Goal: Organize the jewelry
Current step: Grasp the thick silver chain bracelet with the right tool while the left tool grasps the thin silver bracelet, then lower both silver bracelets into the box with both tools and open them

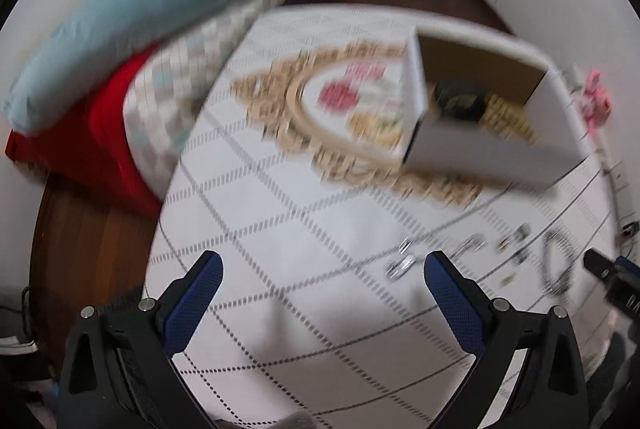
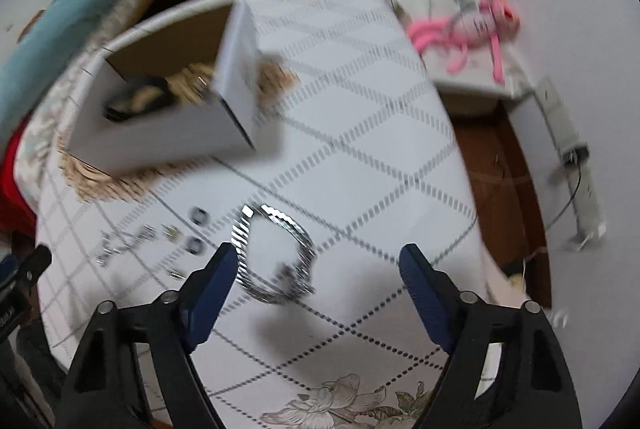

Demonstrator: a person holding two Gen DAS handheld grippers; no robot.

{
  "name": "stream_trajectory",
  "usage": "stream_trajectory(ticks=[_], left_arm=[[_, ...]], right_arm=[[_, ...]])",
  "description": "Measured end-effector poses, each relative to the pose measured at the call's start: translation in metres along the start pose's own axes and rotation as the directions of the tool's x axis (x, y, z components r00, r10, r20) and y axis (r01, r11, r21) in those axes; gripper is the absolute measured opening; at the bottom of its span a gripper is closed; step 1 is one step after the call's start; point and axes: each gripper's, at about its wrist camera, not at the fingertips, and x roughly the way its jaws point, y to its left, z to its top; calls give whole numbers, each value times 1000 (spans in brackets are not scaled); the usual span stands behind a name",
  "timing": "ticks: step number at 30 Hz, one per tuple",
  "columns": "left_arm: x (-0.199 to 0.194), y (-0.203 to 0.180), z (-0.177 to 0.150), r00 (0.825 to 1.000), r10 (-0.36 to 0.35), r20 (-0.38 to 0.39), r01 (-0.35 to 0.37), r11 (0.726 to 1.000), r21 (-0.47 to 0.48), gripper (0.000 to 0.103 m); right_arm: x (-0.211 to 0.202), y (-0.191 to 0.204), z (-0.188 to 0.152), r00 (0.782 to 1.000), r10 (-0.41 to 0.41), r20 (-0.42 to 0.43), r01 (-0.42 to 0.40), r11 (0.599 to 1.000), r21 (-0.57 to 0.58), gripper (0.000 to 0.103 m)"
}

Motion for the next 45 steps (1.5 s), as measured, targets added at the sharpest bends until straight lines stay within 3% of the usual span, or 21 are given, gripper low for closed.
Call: stream_trajectory(ticks=[2, 6, 11, 13, 15, 21, 25, 27, 29, 30, 31, 35, 45], left_arm=[[11, 4, -7, 1000, 6, -19, -6, 1000, -1, 102], [27, 7, -14, 999, -21, -47, 22, 1000, 10, 102], [33, 3, -16, 997, -50, -54, 52, 998, 36, 102], [35, -2, -18, 996, -65, -59, 68, 996, 50, 101], [38, -6, -17, 993, -92, -69, 96, 994, 60, 101], [47, -20, -17, 981, -161, -107, 170, 982, 80, 86], [48, -30, -14, 986, -146, -82, 156, 980, 124, 77], [45, -36, -13, 986, -154, -60, 162, 975, 152, 64], [42, -41, -11, 985, -164, -46, 169, 970, 176, 31], [40, -44, -9, 985, -168, -43, 173, 967, 188, 21], [40, -47, -7, 984, -173, -45, 178, 964, 196, 4], [40, -48, -3, 981, -190, -49, 196, 963, 184, 2], [-1, -31, 3, 961, -278, 5, 275, 954, 122, 0]], right_arm=[[11, -4, -6, 1000, 1, -13, -1, 1000, 12, 83], [27, -3, -13, 999, -8, -38, 8, 1000, 3, 69], [26, 7, -18, 999, -43, 26, 44, 998, -49, 55], [24, 12, -18, 998, -37, 41, 40, 997, -64, 29], [23, 15, -17, 999, -33, 37, 36, 997, -69, 8], [21, 12, -16, 1000, 0, 31, 2, 999, -37, 8], [22, 11, -15, 1000, 3, 28, -2, 1000, -29, 8], [22, 11, -14, 1000, 4, 25, -3, 1000, -26, 8], [24, 10, -14, 1000, 4, 23, -3, 1000, -25, 8], [24, 10, -14, 1000, 3, 22, -2, 1000, -25, 8], [24, 9, -12, 1000, 3, 21, -2, 1000, -25, 8], [24, 7, -12, 1000, 16, 18, -16, 1000, -18, 8], [1, -1, -12, 987, 158, 42, -159, 986, 38, 8]])
